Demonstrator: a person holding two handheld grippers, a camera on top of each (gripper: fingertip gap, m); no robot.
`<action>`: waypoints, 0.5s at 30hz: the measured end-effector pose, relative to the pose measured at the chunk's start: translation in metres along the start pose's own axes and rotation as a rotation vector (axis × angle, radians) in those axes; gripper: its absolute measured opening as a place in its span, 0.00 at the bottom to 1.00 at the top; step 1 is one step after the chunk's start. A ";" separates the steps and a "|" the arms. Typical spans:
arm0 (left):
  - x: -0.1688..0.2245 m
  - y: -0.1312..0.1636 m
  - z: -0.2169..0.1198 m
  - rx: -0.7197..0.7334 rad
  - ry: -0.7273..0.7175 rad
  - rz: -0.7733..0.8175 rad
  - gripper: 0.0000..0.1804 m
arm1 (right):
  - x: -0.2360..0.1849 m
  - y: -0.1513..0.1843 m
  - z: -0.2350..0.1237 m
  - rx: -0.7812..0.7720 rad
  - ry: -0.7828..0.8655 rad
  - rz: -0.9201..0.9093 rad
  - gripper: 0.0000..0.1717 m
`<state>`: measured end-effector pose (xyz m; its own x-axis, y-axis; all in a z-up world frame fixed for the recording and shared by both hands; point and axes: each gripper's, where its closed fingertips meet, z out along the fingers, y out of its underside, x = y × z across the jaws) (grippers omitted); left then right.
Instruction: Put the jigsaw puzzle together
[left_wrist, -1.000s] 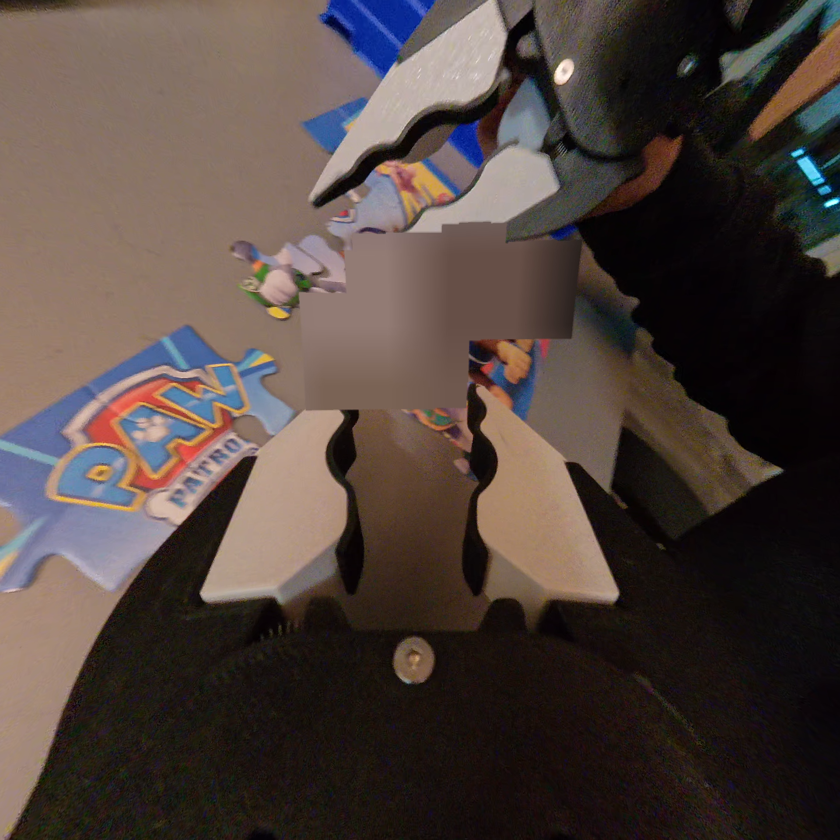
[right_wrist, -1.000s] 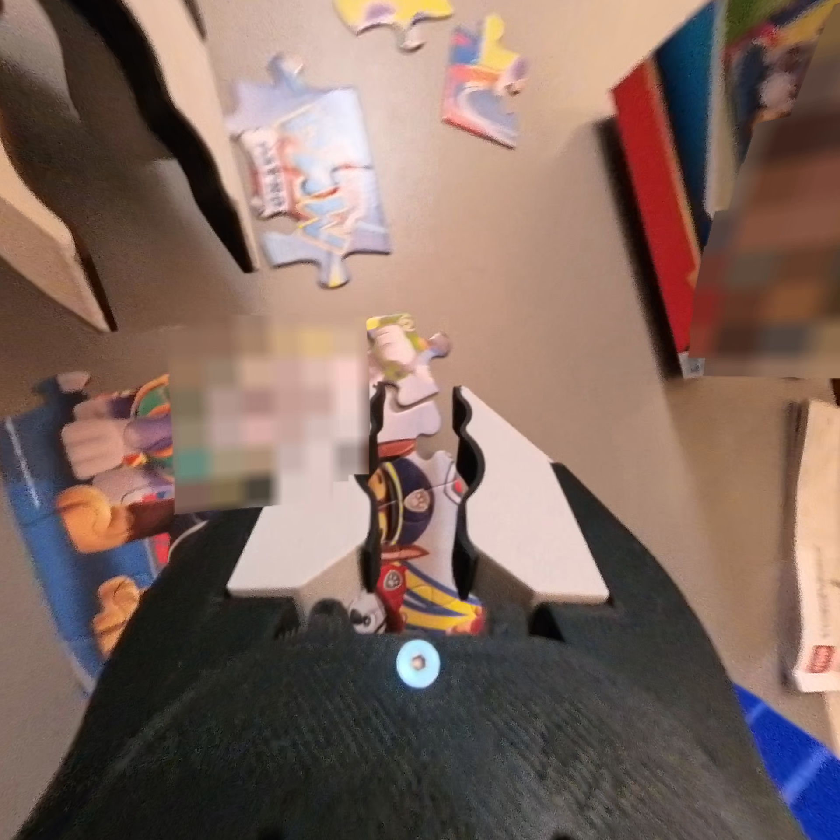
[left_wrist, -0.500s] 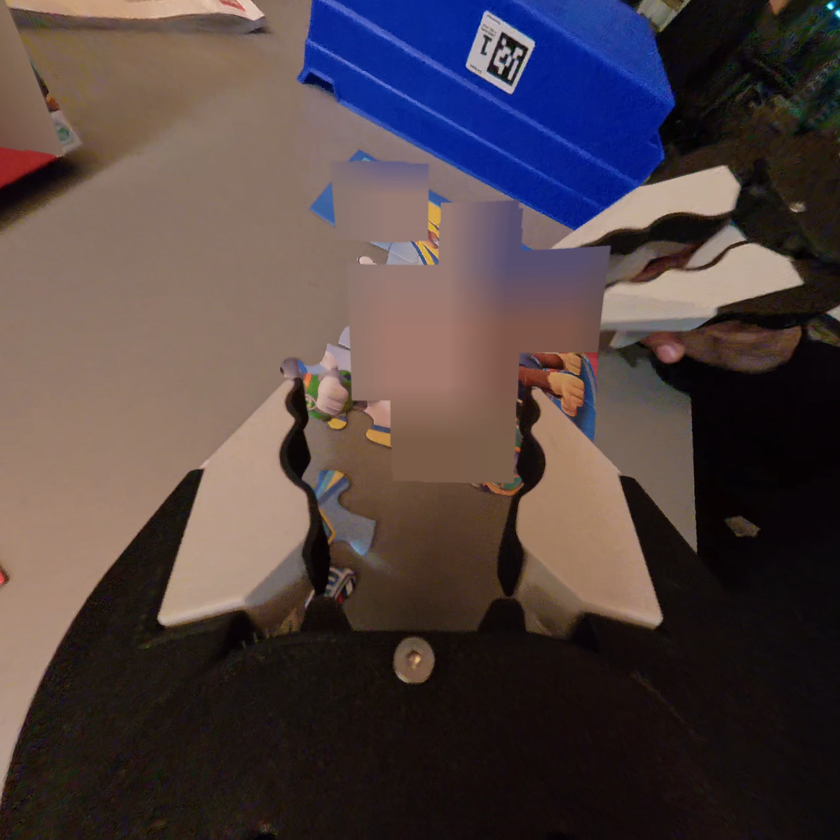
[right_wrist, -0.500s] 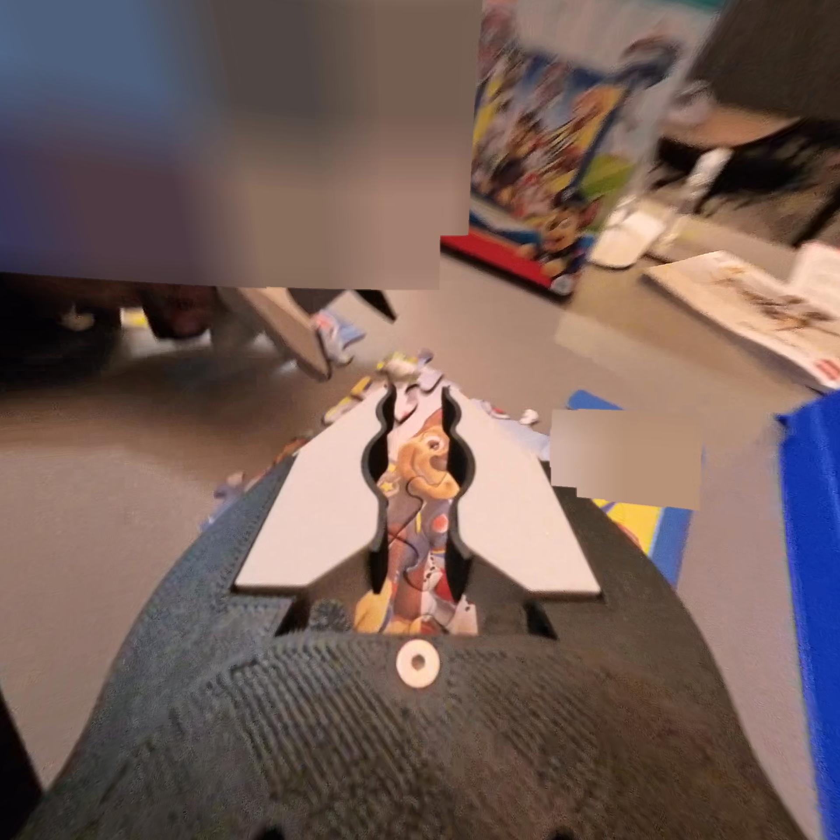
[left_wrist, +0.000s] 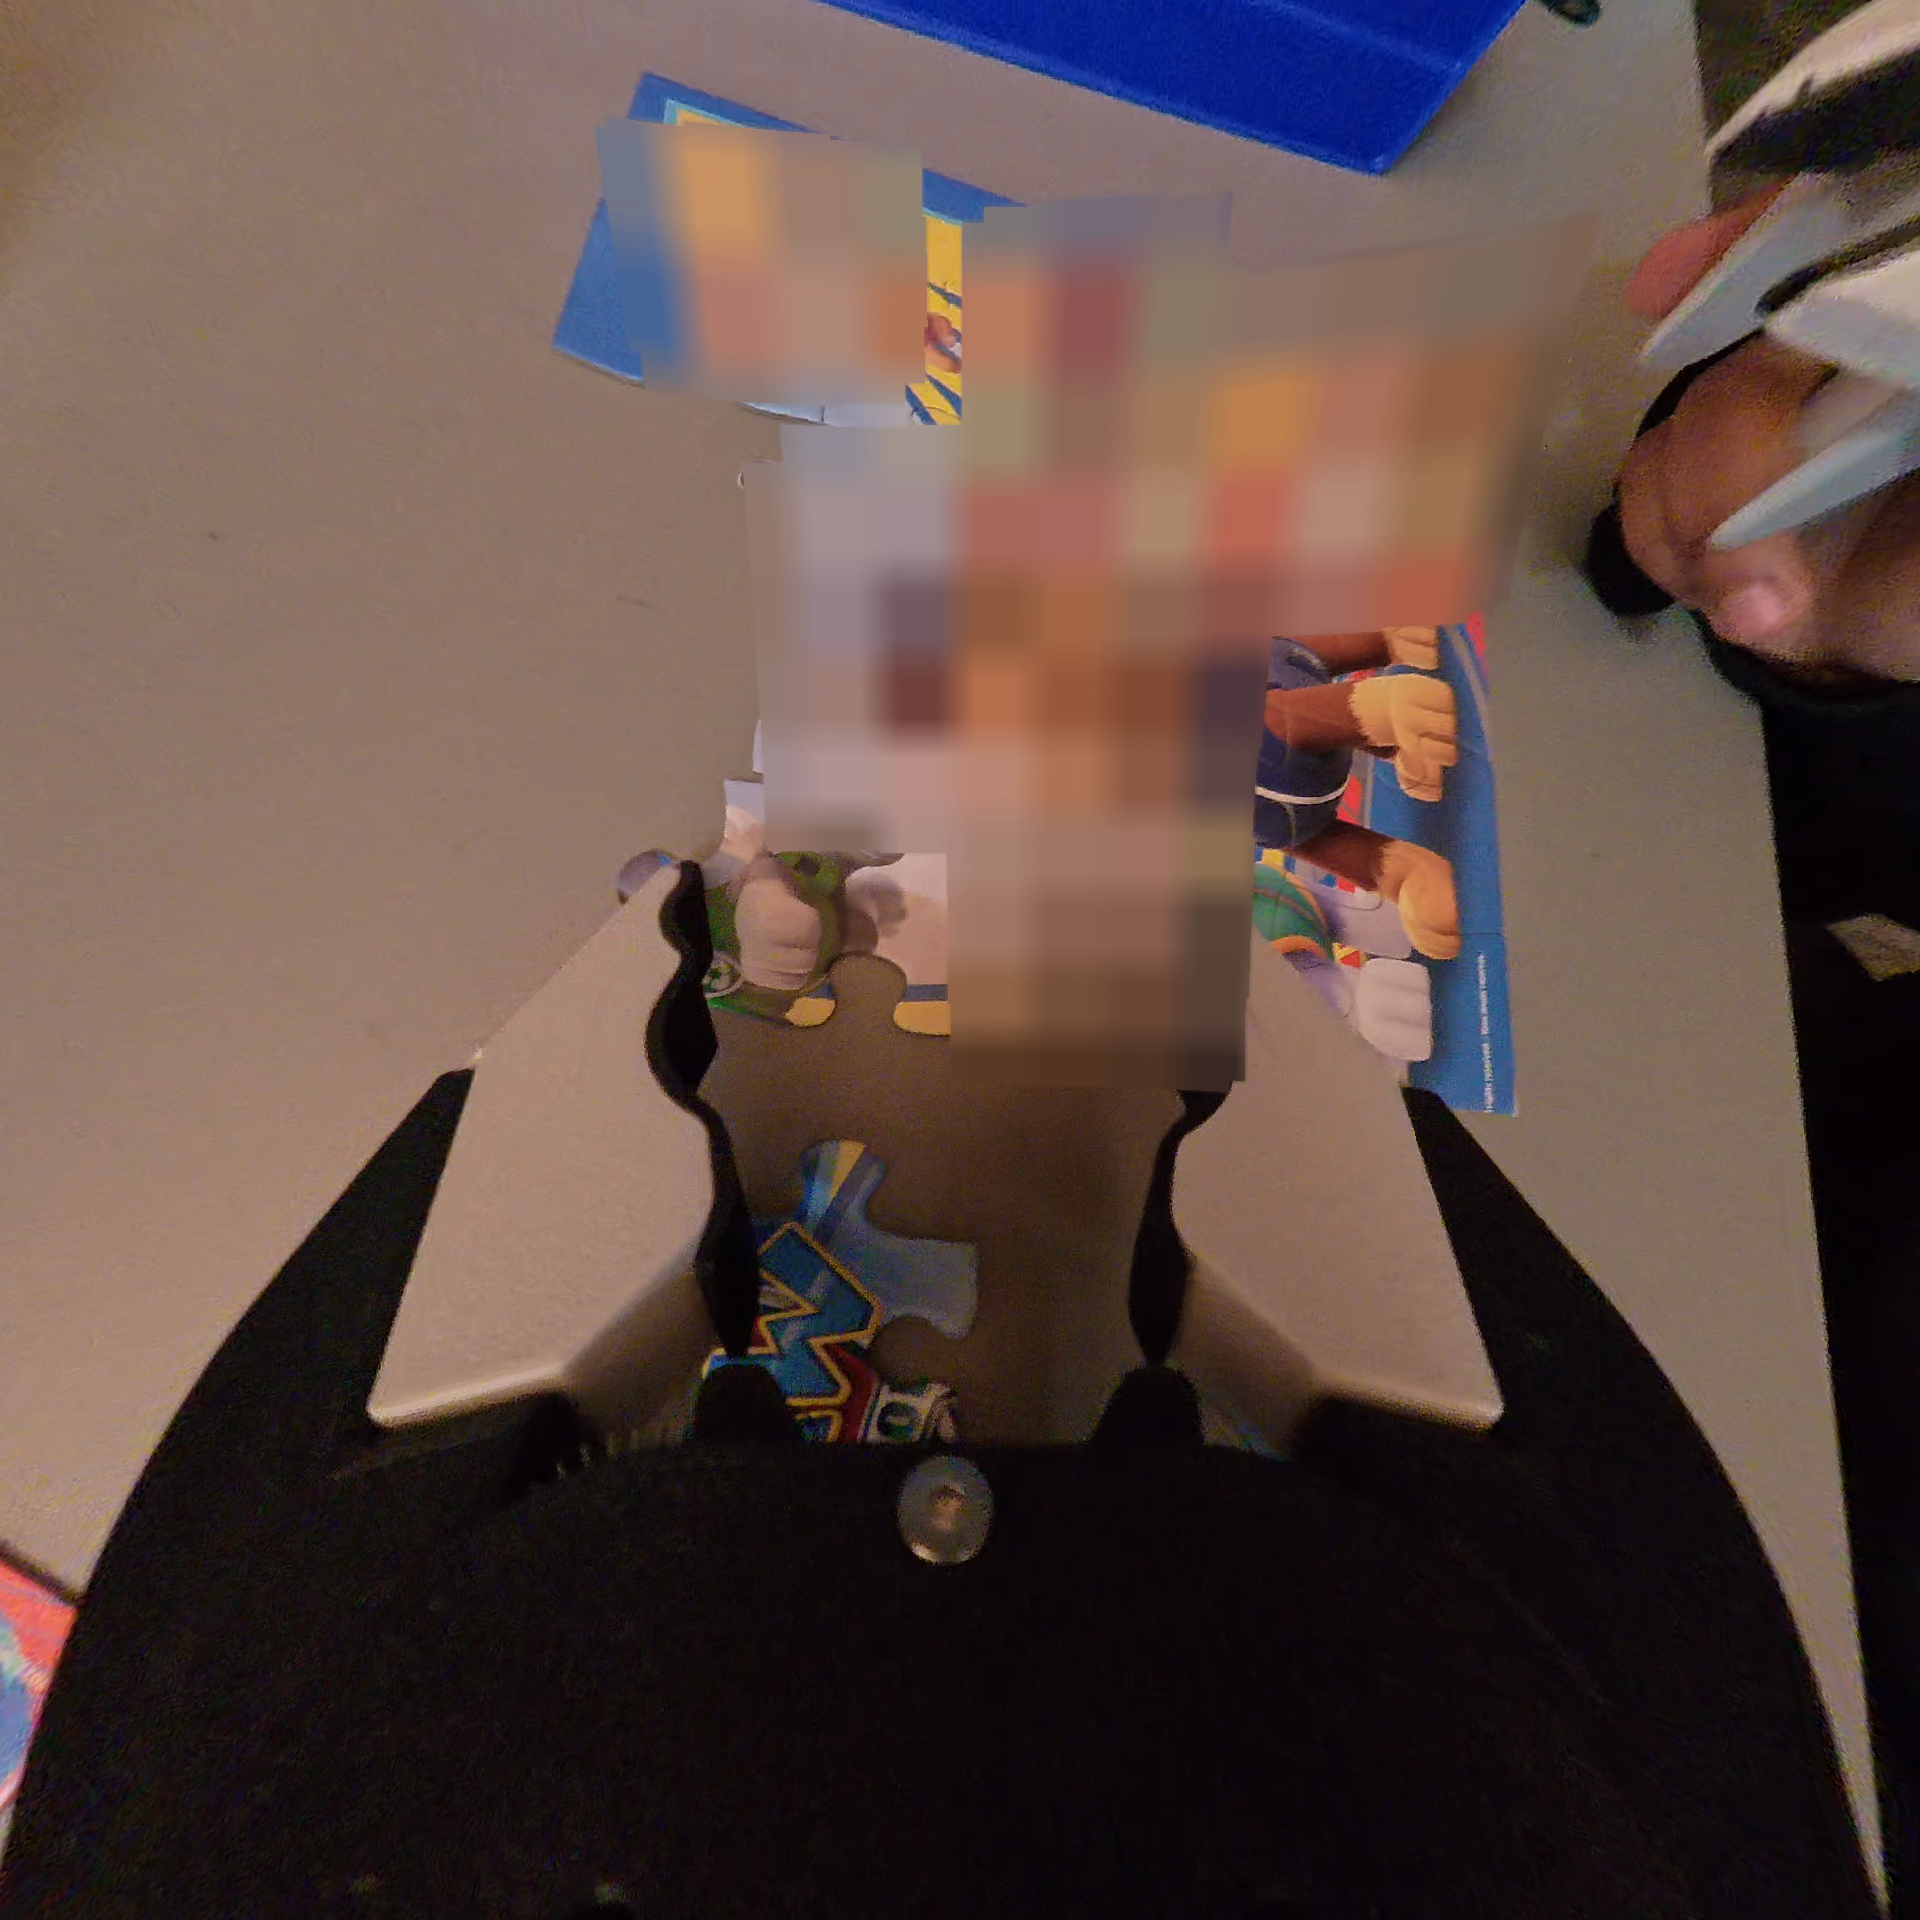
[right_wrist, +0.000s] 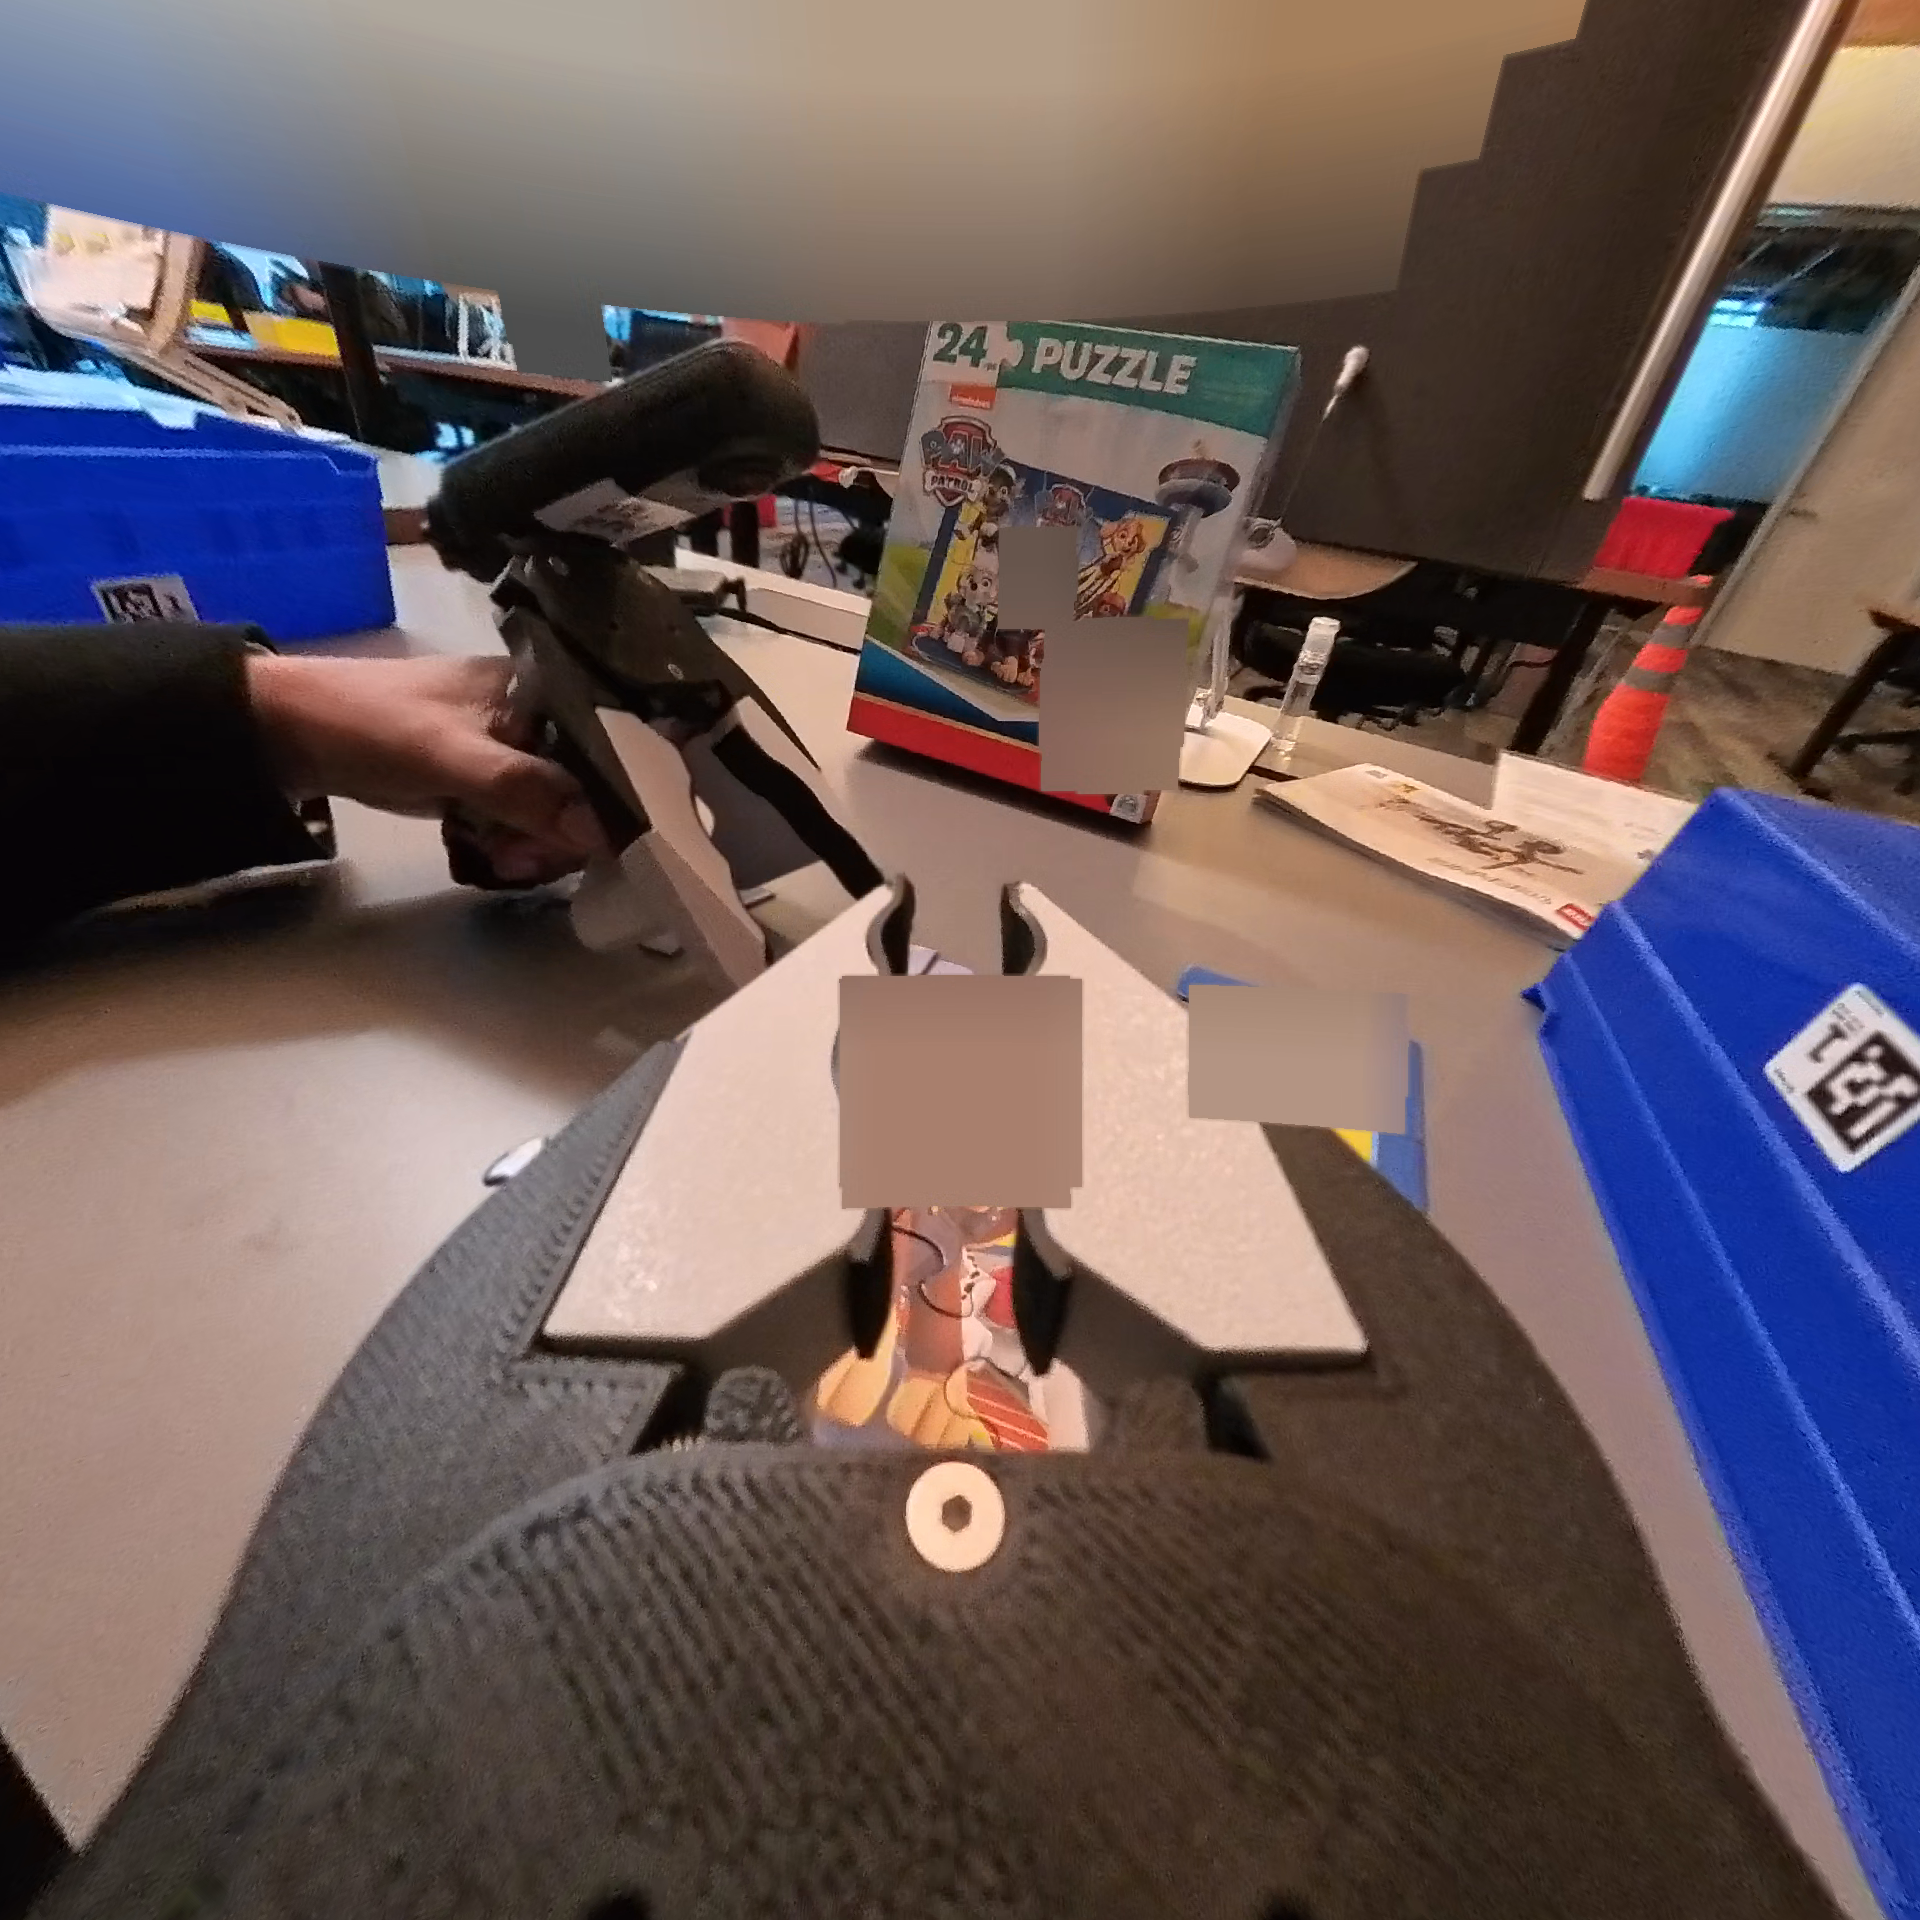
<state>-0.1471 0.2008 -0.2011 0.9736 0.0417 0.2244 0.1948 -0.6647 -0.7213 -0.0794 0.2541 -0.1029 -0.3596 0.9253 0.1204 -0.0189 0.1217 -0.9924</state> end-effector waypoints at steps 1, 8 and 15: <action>0.002 0.000 0.000 0.002 0.013 -0.007 0.48 | -0.001 0.000 0.000 -0.003 0.005 -0.017 0.09; 0.007 -0.003 -0.006 0.020 0.057 -0.006 0.42 | -0.001 0.002 0.002 -0.017 0.011 -0.018 0.09; -0.021 -0.011 -0.007 0.029 -0.083 -0.043 0.41 | 0.000 0.005 0.004 -0.038 0.005 -0.007 0.09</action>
<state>-0.1706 0.2019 -0.1933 0.9704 0.1322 0.2019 0.2392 -0.6388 -0.7312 -0.0836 0.2530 -0.1079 -0.3550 0.9261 0.1274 0.0137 0.1414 -0.9899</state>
